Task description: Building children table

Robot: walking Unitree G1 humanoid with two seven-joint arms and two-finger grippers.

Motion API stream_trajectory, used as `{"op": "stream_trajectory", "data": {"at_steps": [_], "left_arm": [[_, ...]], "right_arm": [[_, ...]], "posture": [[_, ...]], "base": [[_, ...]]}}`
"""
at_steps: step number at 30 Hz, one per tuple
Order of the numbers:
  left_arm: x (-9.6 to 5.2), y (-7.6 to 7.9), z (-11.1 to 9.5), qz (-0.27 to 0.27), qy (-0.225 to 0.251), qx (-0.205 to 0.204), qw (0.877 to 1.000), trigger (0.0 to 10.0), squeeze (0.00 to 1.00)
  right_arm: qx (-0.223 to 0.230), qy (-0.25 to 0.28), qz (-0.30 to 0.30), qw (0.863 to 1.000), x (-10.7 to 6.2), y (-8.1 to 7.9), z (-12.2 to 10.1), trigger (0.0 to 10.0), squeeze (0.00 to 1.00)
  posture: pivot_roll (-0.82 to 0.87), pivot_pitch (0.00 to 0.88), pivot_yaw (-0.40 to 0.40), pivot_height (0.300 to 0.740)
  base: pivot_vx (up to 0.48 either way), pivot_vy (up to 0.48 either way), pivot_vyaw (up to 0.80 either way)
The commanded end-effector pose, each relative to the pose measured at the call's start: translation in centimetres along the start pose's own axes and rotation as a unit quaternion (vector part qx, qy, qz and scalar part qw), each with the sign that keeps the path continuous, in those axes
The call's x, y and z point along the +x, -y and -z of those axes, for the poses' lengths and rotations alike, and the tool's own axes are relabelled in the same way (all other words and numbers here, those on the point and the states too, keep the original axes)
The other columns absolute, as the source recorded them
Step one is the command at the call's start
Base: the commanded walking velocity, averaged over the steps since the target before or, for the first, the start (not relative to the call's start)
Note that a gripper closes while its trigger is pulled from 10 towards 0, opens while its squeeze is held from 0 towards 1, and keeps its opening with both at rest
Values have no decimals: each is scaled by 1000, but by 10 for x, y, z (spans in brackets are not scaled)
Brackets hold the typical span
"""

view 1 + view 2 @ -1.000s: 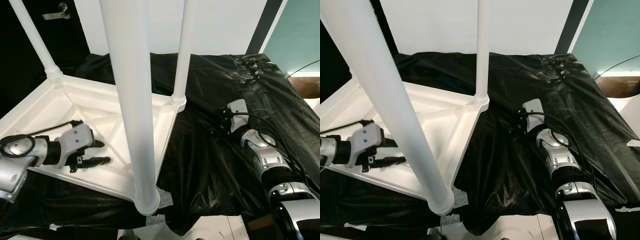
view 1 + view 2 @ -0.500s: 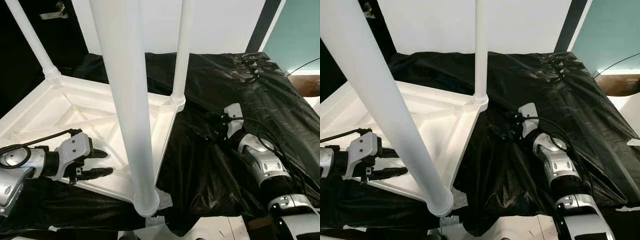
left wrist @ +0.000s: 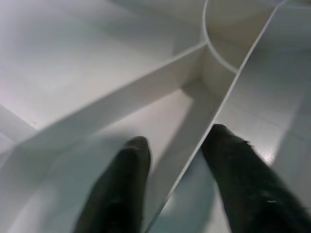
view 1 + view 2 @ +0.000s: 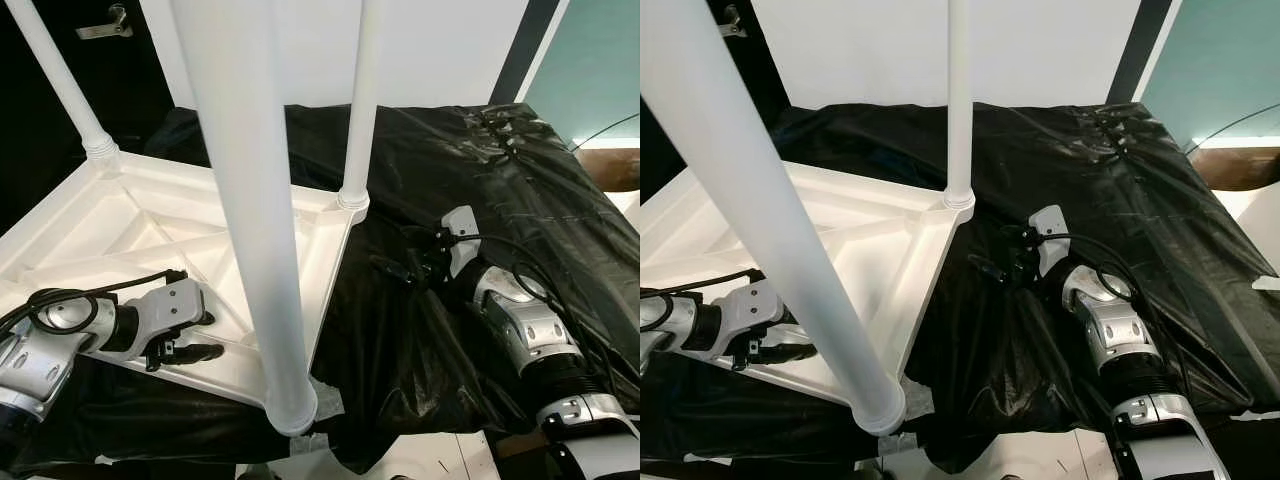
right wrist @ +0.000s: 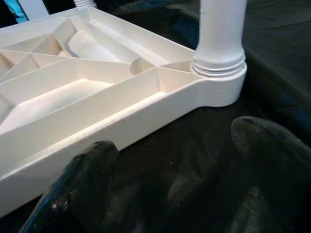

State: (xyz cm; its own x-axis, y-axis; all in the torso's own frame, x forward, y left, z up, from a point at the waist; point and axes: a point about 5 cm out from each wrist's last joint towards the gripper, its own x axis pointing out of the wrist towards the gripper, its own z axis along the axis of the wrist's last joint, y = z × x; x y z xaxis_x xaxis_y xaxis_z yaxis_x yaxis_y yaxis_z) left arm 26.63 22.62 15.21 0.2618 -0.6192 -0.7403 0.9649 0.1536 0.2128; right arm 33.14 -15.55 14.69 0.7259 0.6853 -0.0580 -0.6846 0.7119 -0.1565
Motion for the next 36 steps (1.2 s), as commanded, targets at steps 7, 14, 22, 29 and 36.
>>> {"op": "stream_trajectory", "data": {"at_steps": [7, 14, 22, 29, 36], "left_arm": [[1, -31, 5, -154, -34, -62, 986, 0, 0], [20, -48, -22, -235, -6, -58, 970, 0, 0], [42, -47, -39, -257, 21, -50, 965, 10000, 0], [52, -48, -48, -286, 49, -80, 954, 10000, 1000], [22, -29, -59, -280, 156, -82, 944, 10000, 0]], "right_arm": [[9, 0, 14, 1000, -8, -1, 0, 10000, 0], [30, 26, 72, 997, -4, 4, -6, 10000, 0], [47, 22, 145, 988, -10, 10, -1, 10000, 0], [41, 23, 198, 979, -21, 8, 7, 10000, 0], [36, 43, 188, 981, -47, -4, 9, 10000, 0]], "posture": [[77, 66, 4, 740], [89, 59, -3, 740], [85, 60, -5, 740], [76, 68, 1, 740], [85, 101, -9, 740]], "base": [[0, 0, 0], [0, 0, 0], [0, 0, 0], [0, 0, 0], [0, 0, 0]]}}
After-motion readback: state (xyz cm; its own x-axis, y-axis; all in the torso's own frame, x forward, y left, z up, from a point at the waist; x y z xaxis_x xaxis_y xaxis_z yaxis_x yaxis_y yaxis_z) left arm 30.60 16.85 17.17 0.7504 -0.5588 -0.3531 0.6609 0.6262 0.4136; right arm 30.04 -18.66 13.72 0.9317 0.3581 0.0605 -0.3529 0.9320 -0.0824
